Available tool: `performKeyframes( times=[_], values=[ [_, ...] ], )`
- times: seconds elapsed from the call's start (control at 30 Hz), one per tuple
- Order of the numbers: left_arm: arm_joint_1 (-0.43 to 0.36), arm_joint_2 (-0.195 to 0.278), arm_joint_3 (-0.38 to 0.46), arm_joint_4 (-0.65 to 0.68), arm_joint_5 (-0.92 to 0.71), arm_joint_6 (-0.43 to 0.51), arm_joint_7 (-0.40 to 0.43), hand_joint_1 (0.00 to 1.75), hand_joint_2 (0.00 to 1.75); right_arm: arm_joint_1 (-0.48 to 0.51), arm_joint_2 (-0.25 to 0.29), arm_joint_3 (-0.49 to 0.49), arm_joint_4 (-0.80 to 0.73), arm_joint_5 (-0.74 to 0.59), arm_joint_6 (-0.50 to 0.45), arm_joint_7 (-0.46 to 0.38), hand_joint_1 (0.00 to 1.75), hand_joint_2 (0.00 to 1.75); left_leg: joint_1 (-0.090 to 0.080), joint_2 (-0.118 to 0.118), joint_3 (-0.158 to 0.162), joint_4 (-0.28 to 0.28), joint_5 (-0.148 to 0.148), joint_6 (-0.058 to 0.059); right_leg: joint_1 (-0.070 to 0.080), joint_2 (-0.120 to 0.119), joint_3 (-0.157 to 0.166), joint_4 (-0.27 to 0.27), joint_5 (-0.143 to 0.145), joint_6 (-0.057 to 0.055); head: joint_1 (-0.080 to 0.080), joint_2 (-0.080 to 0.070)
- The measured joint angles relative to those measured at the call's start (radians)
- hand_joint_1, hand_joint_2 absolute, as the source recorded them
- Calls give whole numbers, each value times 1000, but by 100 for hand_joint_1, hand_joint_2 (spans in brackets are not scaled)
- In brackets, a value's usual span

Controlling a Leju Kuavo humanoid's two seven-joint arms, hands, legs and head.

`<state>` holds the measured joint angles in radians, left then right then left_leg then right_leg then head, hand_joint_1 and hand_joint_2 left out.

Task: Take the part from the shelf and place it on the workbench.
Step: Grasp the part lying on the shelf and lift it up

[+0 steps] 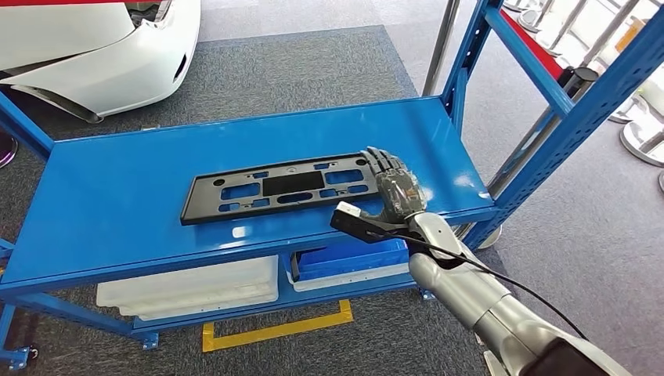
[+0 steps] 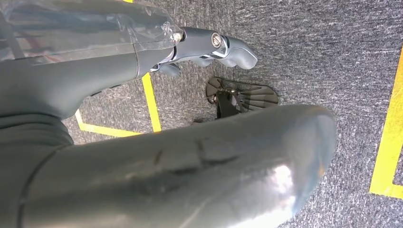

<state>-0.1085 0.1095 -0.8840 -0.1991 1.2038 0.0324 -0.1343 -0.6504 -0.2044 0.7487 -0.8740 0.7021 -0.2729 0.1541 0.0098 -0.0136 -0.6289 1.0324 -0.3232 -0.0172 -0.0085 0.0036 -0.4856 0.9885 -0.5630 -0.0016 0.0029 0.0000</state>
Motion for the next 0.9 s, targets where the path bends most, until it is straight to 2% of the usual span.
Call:
performKeyframes(
  times=[0.17, 0.33, 0.6, 0.9],
  values=[
    [-1, 0, 0, 0, -1, 0, 0, 0, 0, -2, 41, 10, 56, -115, 10, -61, 0, 175, 0, 0, 0, 0, 0, 0, 0, 0, 0, 0, 0, 0, -2, 0],
    [-1, 0, 0, 0, -1, 0, 0, 0, 0, -11, 75, 22, 100, -133, 13, -70, 0, 175, 0, 0, 0, 0, 0, 0, 0, 0, 0, 0, 0, 0, -2, 0],
    [0, 0, 0, 0, -1, 0, -3, 0, 0, -27, 90, 37, 140, -115, -9, -39, 0, 175, 0, 0, 0, 0, 0, 0, 0, 0, 0, 0, 0, 0, -2, 0],
    [6, 0, -3, 0, 1, 2, -8, 0, 0, -55, 85, 63, 164, 16, -60, 60, 0, 175, 0, 0, 1, 0, 1, -1, 0, 0, 0, 0, 0, 0, 0, 0]
  ],
)
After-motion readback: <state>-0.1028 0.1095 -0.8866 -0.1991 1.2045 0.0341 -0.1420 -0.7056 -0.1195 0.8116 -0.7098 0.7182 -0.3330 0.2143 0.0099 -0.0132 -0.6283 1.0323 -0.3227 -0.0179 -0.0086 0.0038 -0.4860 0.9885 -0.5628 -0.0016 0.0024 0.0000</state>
